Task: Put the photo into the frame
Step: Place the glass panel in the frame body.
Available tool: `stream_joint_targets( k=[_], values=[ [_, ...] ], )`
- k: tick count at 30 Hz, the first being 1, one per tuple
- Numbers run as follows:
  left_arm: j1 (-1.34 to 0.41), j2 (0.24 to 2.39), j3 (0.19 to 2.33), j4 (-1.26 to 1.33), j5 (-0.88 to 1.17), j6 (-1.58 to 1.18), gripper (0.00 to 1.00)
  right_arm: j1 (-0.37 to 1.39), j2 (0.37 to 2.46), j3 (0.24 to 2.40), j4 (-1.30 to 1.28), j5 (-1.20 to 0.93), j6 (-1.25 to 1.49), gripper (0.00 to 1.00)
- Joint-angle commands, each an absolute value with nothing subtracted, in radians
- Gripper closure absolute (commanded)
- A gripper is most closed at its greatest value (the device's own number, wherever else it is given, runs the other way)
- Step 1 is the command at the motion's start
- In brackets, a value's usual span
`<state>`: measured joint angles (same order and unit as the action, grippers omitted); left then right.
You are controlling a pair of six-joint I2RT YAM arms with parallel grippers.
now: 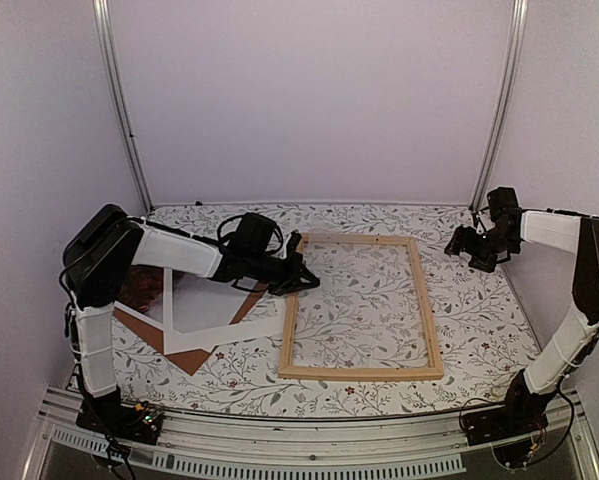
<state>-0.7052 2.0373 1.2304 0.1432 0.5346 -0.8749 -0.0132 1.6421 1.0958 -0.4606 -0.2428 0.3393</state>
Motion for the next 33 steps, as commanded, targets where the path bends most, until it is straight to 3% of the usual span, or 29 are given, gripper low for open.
stream_joint_targets(
  k=[1, 33],
  values=[
    [-0.699, 2.037, 1.240, 0.118, 0.564, -0.845, 1.00, -0.007, 1.654, 1.082, -0.436, -0.254, 0.339, 0.15],
    [-0.703, 2.077, 1.313, 0.064, 0.584, -0.802, 1.00, 0.020, 1.661, 1.075, -0.426, -0.261, 0.342, 0.15]
  ],
)
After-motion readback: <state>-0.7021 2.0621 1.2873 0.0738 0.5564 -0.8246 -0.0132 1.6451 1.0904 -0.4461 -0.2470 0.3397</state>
